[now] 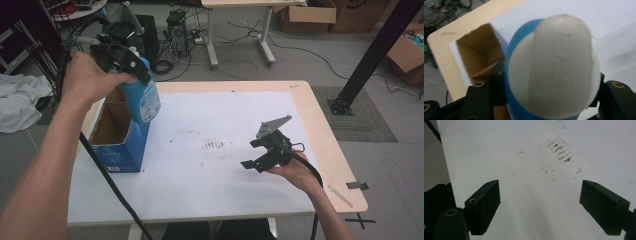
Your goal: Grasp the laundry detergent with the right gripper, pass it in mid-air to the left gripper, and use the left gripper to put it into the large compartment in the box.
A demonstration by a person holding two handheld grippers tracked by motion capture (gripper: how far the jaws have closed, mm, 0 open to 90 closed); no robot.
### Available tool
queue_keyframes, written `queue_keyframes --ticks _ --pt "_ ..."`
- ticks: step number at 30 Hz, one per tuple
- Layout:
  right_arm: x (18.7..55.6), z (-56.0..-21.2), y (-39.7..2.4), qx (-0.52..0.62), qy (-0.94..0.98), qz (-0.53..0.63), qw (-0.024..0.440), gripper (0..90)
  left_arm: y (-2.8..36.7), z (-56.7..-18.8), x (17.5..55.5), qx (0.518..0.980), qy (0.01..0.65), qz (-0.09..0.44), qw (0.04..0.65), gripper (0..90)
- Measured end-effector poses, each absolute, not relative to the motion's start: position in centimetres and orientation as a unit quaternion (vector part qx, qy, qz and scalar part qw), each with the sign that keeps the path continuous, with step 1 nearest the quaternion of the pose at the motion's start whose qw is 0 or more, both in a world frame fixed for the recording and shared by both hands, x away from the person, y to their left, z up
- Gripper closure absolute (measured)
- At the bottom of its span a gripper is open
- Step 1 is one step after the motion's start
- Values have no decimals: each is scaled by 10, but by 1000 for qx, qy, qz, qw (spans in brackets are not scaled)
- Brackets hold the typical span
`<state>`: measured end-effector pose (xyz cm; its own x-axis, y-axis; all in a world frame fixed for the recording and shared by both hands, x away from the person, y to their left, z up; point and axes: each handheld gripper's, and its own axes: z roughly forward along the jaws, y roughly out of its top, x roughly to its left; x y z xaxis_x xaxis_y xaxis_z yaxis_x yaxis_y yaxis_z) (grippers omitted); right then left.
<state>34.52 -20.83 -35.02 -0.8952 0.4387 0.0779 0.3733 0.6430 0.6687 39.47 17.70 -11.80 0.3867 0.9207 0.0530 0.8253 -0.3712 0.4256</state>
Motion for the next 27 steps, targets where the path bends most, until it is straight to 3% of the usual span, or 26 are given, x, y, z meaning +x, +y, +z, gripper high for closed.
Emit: queue_keyframes --ticks 15,27 --pt "349 -353 -202 221 909 349 48 171 224 -130 384 741 627 178 160 386" --pt "349 -354 -201 222 910 346 47 174 238 -155 384 718 660 171 142 386"
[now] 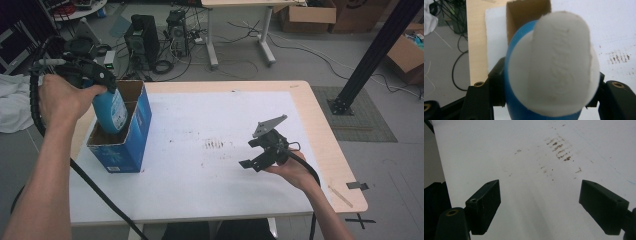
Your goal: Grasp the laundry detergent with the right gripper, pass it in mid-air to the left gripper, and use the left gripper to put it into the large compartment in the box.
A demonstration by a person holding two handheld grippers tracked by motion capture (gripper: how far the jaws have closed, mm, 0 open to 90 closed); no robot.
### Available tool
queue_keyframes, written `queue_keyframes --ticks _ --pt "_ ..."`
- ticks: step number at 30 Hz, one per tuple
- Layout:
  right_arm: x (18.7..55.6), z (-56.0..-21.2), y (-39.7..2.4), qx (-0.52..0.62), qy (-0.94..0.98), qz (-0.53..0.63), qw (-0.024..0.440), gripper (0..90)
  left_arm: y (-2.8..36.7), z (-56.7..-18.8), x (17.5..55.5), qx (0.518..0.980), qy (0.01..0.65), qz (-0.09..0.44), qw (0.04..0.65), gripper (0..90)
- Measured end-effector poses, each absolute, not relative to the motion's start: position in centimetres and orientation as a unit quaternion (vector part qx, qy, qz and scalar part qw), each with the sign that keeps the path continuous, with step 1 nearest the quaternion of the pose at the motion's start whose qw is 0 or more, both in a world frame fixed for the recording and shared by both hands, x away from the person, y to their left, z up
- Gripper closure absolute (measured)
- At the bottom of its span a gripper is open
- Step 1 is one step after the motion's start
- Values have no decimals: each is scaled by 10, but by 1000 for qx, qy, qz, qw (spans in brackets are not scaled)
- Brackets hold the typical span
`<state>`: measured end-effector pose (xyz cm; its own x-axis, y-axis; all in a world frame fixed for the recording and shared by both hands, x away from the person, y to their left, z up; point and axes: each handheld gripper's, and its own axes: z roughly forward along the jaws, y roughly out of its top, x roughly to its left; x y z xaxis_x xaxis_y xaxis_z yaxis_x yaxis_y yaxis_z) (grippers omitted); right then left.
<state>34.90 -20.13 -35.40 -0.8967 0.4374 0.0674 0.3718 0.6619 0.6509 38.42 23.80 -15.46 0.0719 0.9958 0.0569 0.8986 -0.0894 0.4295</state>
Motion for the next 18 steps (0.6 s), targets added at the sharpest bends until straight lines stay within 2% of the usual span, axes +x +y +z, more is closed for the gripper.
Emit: queue_keyframes --ticks 18 --pt "347 -352 -203 224 915 330 59 180 241 -201 389 721 665 149 130 386"
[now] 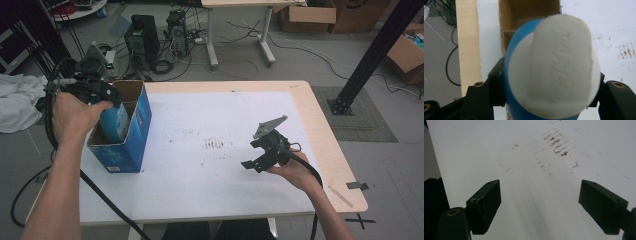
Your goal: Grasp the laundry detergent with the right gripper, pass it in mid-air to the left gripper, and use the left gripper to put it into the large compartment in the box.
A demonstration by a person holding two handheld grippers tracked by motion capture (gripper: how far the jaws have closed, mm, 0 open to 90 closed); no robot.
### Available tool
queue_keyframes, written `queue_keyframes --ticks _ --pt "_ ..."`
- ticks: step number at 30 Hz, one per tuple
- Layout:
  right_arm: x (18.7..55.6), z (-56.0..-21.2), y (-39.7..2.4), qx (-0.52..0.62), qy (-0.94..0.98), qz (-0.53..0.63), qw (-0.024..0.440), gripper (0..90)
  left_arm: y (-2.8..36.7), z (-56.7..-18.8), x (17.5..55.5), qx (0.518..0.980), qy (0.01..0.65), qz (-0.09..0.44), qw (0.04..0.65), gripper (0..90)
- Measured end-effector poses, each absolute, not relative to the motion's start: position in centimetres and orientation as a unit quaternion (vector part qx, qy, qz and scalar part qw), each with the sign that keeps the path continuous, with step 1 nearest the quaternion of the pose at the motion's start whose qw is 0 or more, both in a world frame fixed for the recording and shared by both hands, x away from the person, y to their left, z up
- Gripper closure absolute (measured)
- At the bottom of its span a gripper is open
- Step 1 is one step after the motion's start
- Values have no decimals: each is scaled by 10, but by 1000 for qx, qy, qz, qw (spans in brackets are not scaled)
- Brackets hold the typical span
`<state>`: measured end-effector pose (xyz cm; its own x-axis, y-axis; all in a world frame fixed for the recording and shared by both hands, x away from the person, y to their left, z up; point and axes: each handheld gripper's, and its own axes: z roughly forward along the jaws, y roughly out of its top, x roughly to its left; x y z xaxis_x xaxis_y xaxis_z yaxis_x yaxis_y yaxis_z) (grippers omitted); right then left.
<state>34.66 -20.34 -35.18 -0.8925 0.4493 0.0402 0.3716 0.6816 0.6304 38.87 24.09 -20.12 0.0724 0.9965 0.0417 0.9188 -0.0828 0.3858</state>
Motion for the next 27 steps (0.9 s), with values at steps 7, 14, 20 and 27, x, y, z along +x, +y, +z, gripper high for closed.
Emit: queue_keyframes --ticks 7,14,20,27 --pt "347 -350 -204 226 916 326 61 180 241 -214 390 721 666 144 128 386" --pt "346 -351 -206 229 915 327 61 180 240 -230 391 718 670 141 125 385" --pt "345 -351 -208 230 915 326 60 180 240 -242 392 715 674 140 122 385" --pt "346 -353 -208 232 915 323 60 180 243 -254 394 712 680 131 116 385"
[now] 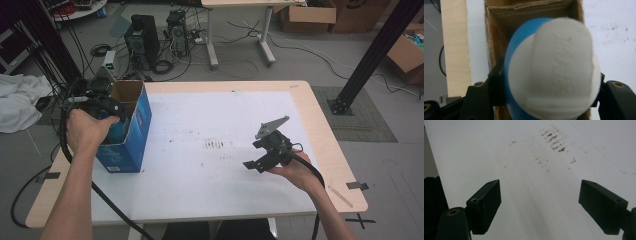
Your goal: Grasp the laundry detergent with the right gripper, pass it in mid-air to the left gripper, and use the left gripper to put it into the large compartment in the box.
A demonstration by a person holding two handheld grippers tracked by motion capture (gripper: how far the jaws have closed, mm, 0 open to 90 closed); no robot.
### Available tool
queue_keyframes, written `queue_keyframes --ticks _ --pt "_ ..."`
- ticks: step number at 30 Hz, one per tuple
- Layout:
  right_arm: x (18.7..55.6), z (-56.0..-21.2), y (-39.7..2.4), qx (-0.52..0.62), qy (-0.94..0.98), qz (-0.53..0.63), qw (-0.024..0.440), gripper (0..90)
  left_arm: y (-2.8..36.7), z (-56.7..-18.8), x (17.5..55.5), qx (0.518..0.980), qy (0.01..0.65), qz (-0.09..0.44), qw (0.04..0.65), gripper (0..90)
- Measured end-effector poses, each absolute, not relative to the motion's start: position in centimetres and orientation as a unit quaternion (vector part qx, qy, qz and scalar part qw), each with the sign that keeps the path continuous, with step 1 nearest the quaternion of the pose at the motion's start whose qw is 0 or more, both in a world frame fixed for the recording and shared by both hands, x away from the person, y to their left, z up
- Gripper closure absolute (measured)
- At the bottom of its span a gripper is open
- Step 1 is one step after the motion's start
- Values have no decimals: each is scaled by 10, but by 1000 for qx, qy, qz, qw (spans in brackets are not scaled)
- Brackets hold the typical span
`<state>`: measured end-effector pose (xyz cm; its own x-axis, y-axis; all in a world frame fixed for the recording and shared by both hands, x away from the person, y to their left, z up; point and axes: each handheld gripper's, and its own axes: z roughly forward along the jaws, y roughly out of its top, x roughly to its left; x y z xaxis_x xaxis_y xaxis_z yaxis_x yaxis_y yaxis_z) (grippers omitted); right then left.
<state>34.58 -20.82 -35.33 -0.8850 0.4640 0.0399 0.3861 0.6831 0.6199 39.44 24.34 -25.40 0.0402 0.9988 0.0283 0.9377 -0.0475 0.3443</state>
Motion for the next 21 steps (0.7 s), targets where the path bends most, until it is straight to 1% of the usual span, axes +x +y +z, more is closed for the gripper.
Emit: queue_keyframes --ticks 21 --pt "344 -356 -207 233 918 316 60 182 246 -280 396 709 685 127 107 385"
